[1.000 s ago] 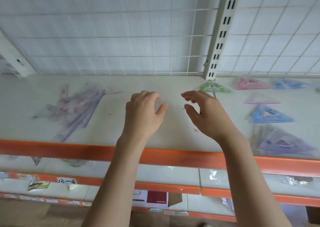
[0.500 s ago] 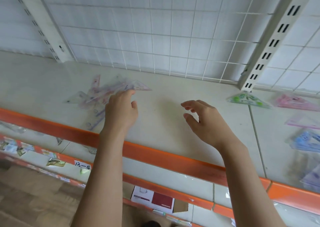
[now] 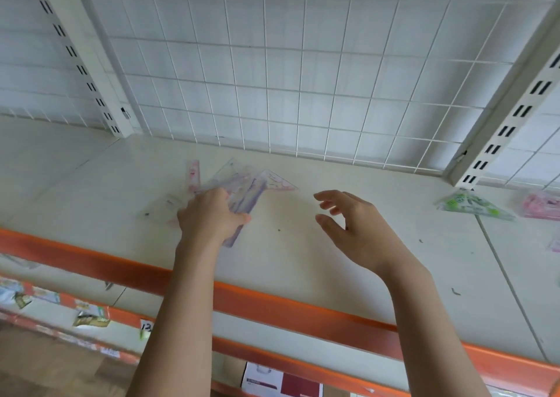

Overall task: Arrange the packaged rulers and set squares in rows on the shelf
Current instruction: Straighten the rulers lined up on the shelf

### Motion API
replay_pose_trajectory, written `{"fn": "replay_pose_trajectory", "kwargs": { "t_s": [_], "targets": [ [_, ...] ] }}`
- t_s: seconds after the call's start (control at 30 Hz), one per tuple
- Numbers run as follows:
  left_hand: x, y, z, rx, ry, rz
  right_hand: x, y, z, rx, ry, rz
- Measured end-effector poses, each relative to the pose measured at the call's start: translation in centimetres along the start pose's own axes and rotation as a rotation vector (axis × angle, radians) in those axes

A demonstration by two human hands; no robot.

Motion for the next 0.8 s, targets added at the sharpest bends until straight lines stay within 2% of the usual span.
{"fn": "replay_pose_trajectory", "kwargs": {
  "t_s": [0.13, 0.4, 0.7, 0.8],
  "targets": [
    [0.3, -0.1, 0.9, 0.065, -0.067, -0.200, 0.6, -1.3, 0.5, -0.019, -0.045, -0.004],
    [1.1, 1.0, 1.8, 0.008, -0.195, -0.470, 1.7, -3.2, 0.8, -0.052, -0.097, -0.024],
    [0.4, 0.7, 1.0, 0.039, -0.390, -0.455, 3.9, -6.0, 2.0, -0.037, -0.087, -0.045],
    [0.2, 0.8, 0.9, -0.021, -0.436, -0.411, 4.1, -6.5, 1.9, -0.043, -0.090, -0.071]
  ]
}}
Point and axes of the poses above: each hand's wrist, its own z-axis towards the middle knuckle, its own y-axis out of the back of the hand, x = y × z, the point moved 7 cm from there along z, towards the middle knuckle, and after that the axes turned 6 degrees about z, right-handed, at the moved point
